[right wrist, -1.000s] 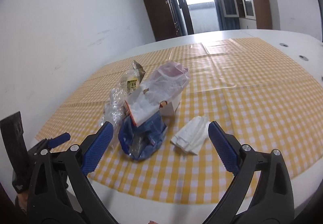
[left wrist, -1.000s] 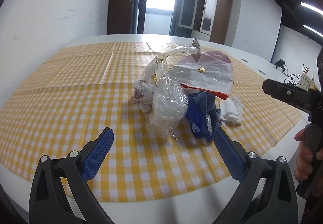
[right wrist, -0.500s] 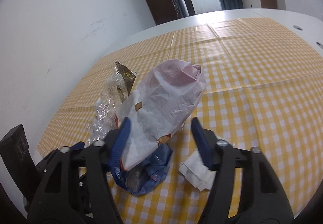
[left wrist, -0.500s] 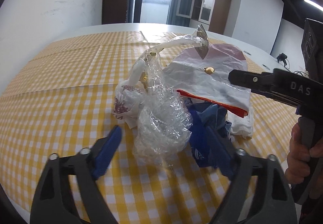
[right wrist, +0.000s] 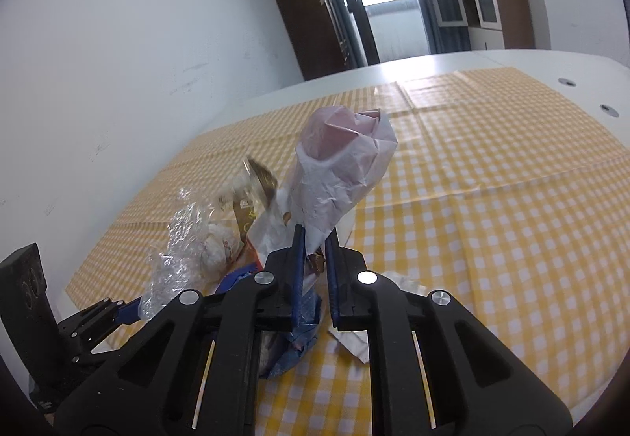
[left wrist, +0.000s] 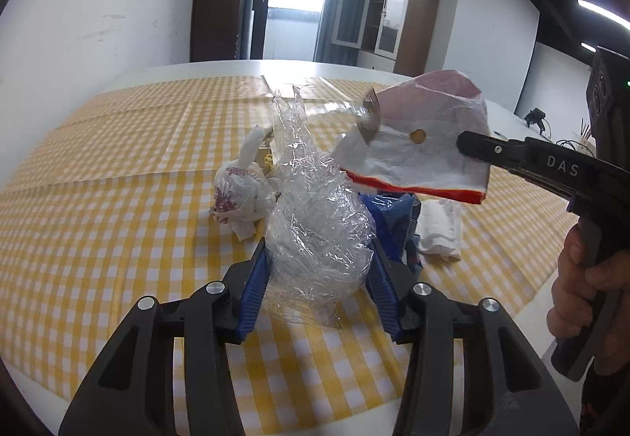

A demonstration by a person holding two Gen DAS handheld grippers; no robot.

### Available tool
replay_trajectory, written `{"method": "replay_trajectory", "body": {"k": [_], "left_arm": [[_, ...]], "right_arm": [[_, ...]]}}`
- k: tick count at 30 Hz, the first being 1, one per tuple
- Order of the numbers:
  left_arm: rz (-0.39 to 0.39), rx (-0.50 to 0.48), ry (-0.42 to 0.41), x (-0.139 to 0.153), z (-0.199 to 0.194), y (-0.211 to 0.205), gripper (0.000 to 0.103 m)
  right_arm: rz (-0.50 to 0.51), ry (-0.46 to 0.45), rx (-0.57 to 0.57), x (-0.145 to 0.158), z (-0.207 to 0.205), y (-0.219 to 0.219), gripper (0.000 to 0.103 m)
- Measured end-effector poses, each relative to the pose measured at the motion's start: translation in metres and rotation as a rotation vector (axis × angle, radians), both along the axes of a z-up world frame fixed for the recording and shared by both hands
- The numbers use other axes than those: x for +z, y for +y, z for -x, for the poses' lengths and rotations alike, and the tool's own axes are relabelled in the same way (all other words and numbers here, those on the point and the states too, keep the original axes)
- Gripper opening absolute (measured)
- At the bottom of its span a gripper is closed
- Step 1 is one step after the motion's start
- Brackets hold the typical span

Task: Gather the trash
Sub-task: 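Grasp the crumpled clear bag with the left tool while the right grasps the white bag, then carry both held bags off the table down over the blue basket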

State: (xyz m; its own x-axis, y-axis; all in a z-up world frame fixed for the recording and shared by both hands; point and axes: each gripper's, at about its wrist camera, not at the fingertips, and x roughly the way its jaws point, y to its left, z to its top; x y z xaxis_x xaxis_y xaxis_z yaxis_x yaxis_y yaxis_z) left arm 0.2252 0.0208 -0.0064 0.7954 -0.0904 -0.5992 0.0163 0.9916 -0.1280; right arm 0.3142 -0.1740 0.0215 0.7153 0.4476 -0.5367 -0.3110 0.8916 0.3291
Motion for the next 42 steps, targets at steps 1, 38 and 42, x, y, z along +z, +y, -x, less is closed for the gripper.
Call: {"method": "replay_trajectory", "body": {"k": [1,38,42], "left_arm": [[0.002,0.0,-0.003,0.0,0.001,0.0,0.047],[0.014,-0.055,-0.129,0.023,0.203,-0.049,0.047],[-0.005,-0.079,-0.1,0.011,0.224,-0.053,0.047]], "right_arm": [[0.003,-0.014,-0.009,0.003,0.005,-0.003,0.008],[0.094,-0.174,0.088,0.015,0.252,-0.041,0.006],[0.101,-0.137,0.13,-0.003,0.282,-0.041,0.006]]}}
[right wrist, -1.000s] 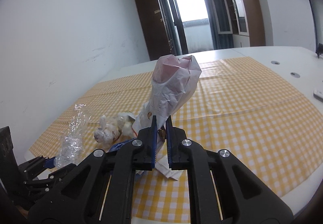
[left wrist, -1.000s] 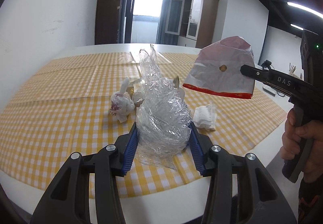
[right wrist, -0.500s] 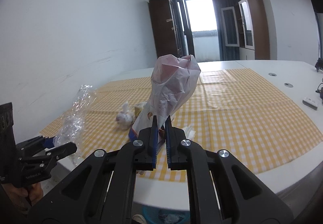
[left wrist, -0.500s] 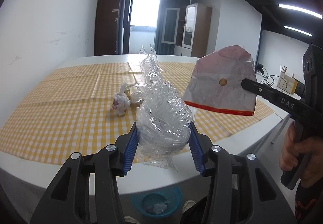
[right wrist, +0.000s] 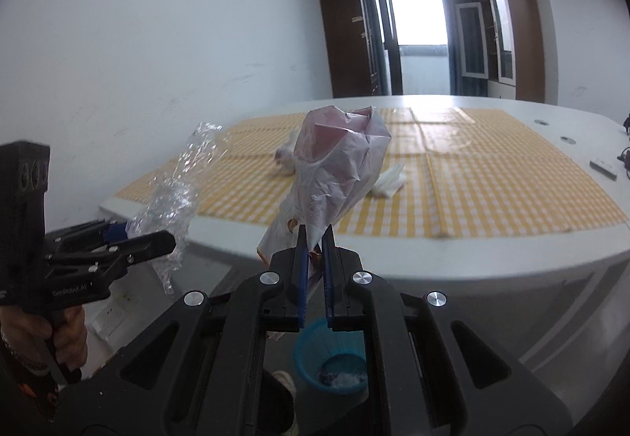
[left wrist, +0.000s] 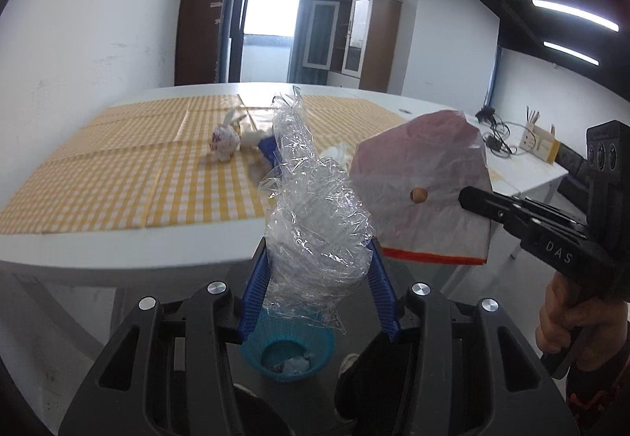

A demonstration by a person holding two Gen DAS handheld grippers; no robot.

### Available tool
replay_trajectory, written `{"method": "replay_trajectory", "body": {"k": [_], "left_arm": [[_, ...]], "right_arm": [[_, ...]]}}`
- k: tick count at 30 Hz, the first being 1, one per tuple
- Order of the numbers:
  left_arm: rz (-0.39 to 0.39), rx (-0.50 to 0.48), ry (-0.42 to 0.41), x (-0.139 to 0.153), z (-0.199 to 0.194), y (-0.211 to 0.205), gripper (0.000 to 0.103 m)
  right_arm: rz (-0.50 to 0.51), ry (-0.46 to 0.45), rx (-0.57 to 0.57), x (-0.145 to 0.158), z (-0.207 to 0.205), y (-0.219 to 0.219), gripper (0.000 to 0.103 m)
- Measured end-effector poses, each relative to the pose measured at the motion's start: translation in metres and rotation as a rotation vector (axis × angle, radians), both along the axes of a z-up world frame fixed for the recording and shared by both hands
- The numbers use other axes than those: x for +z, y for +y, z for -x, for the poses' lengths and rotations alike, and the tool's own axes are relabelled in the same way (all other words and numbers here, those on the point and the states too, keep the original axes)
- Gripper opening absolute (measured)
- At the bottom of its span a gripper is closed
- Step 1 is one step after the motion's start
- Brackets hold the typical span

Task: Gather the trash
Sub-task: 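Carry both held bags off the table down over the blue basket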

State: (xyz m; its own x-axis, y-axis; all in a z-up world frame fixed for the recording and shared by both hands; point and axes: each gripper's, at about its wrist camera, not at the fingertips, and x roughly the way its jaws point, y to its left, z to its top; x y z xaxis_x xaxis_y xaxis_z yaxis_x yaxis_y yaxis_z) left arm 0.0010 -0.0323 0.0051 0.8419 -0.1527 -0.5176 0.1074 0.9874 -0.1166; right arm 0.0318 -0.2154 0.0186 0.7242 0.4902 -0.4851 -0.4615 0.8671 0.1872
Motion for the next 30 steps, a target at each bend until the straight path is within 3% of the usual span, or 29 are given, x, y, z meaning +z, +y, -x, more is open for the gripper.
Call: {"method": "replay_trajectory", "body": {"k": [6,12,22,30], "left_arm": [[0.029,-0.011,0.076,-0.037,0.018,0.002,0.047],[0.091,-0.049,0.169,-0.083,0.013,0.001,0.046],[0.142,-0.038,0.285,-0.145,-0.013,0.02,0.046],[0.239,-0.001,0.398,-0.198,-0.041,0.046,0.046]], "right_arm": [[0.048,0.083,0.03,-0.042,0.035,-0.006,0.006],[0.095,0.173,0.05,-0.086,0.042,-0.002,0.006],[0.184,0.3,0.071,-0.146,0.016,0.03,0.005],[0.231,0.39,0.076,-0.192,-0.01,0.046,0.005]]}}
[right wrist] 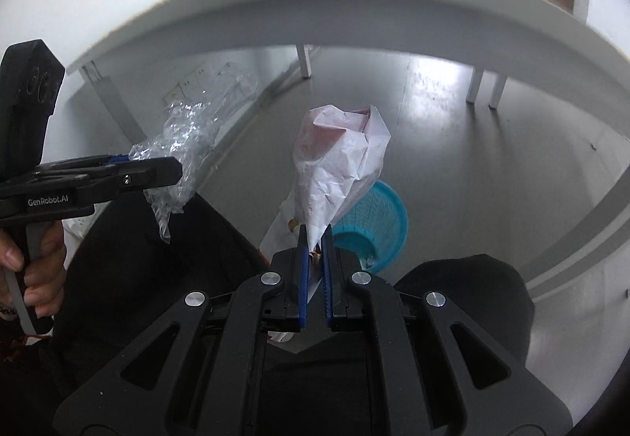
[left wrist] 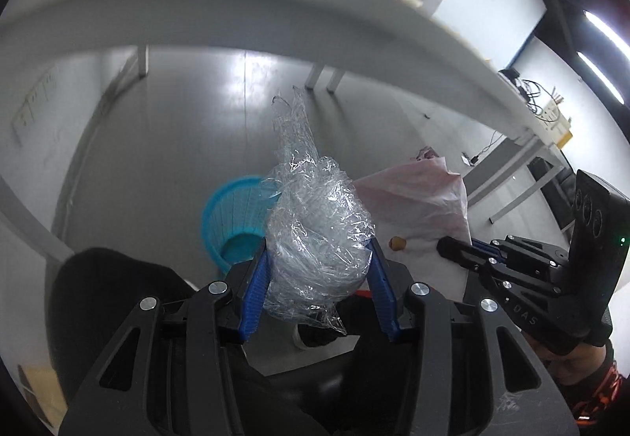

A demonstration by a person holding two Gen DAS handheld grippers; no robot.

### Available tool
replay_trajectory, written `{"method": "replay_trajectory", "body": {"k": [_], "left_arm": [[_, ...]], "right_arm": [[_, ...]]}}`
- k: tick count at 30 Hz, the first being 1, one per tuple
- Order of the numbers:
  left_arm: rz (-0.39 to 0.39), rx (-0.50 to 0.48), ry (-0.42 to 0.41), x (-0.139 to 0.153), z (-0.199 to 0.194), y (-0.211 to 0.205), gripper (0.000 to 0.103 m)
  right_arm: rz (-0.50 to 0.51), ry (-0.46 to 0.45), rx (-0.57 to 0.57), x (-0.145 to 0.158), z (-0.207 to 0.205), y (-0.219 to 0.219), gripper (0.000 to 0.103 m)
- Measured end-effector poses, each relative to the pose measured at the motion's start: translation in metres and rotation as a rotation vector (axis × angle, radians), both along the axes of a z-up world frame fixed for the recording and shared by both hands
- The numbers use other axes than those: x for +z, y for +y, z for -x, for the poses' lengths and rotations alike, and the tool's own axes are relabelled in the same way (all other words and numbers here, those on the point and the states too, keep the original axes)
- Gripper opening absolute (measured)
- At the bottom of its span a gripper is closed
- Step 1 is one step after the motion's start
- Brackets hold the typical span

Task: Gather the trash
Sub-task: 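Carry both held bags off the table down over the blue basket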

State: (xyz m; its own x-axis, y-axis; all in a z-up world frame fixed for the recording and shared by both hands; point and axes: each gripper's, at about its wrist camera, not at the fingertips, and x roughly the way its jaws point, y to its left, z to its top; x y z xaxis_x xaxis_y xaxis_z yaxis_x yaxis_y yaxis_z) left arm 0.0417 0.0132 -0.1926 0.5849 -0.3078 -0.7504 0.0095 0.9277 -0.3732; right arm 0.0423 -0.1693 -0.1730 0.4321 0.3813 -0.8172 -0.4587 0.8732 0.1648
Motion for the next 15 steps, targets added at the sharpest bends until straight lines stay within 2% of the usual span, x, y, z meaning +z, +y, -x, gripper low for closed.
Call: {"method": "replay_trajectory", "body": {"k": [4,8,15], "left_arm": [[0.019,0.014,0.055,-0.023,-0.013,0.005,0.046],[0.081,0.028,0.118,-0.044,-0.032,0.014,0.046],[0.078,0.023,0.172,-0.071,-0.064,0.021,0.046]], "right_arm": [[0.021,0.063,-0.001,-0.024,-0.014,0.006,0.005],[0.041,0.121,-0.004,-0.044,-0.036,0.014,0.005],[0.067,0.156,-0.01,-0.067,-0.072,0.028,0.005]]}}
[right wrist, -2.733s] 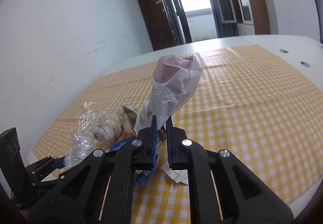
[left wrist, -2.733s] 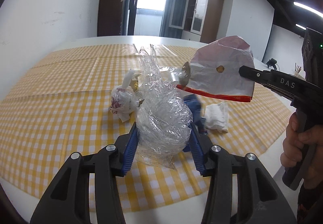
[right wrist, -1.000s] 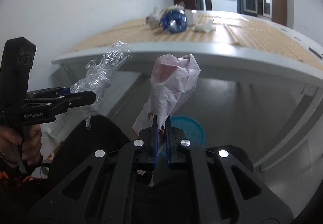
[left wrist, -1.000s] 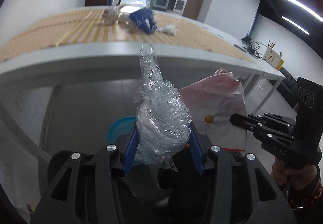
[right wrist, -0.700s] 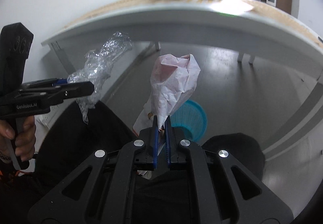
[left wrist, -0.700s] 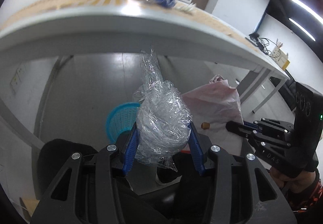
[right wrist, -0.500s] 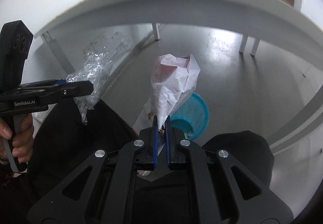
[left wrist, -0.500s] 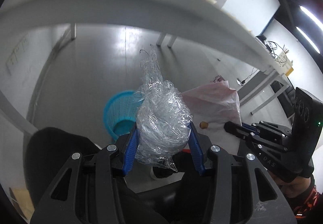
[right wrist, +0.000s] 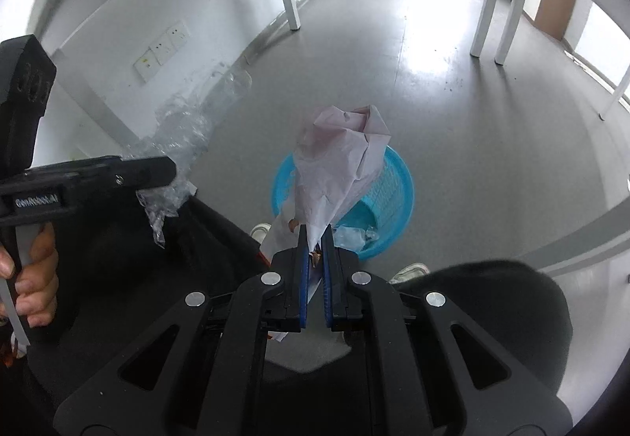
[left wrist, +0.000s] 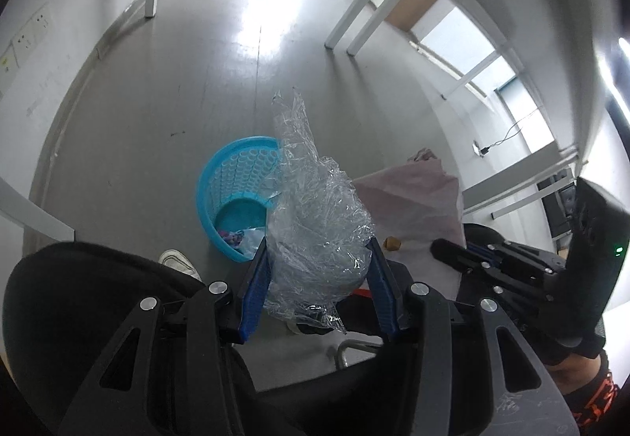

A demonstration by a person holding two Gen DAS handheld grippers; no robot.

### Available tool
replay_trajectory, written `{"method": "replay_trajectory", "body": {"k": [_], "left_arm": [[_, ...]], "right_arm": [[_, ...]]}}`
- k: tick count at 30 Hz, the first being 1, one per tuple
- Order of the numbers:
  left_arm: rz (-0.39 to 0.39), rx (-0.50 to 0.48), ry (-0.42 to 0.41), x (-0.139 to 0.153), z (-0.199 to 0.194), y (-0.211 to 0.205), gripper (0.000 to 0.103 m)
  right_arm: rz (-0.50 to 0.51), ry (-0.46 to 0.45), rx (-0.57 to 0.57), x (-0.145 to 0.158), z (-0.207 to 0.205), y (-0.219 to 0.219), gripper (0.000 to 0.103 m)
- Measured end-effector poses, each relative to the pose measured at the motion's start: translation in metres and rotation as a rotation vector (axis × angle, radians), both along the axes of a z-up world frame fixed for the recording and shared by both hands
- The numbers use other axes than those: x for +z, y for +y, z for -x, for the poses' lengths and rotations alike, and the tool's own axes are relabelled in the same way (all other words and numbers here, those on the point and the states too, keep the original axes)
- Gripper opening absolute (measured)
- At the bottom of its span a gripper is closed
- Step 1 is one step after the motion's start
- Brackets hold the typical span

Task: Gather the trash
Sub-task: 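Carry both held bags off the table down over the blue basket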

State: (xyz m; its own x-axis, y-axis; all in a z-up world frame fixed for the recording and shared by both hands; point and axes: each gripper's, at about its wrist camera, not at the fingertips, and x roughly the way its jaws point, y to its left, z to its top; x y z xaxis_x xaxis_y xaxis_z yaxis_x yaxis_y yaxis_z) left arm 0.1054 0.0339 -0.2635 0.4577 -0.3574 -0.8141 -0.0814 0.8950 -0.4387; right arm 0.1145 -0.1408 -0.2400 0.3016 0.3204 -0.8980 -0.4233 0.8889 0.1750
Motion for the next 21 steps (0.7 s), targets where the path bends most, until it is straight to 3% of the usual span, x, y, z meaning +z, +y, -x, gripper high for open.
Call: {"method": "replay_trajectory", "body": {"k": [6,21], "left_arm": [[-0.015,0.006,0.071,-0.032,-0.024,0.002,0.046],[0.015,0.064,0.229,-0.105,-0.092,0.018,0.046]], "right_arm": [[0.049,0.044,-0.018,-0.027,-0.031,0.01,0.005],[0.074,0.244,-0.106,-0.129,-0.095,0.018,0.005]]}}
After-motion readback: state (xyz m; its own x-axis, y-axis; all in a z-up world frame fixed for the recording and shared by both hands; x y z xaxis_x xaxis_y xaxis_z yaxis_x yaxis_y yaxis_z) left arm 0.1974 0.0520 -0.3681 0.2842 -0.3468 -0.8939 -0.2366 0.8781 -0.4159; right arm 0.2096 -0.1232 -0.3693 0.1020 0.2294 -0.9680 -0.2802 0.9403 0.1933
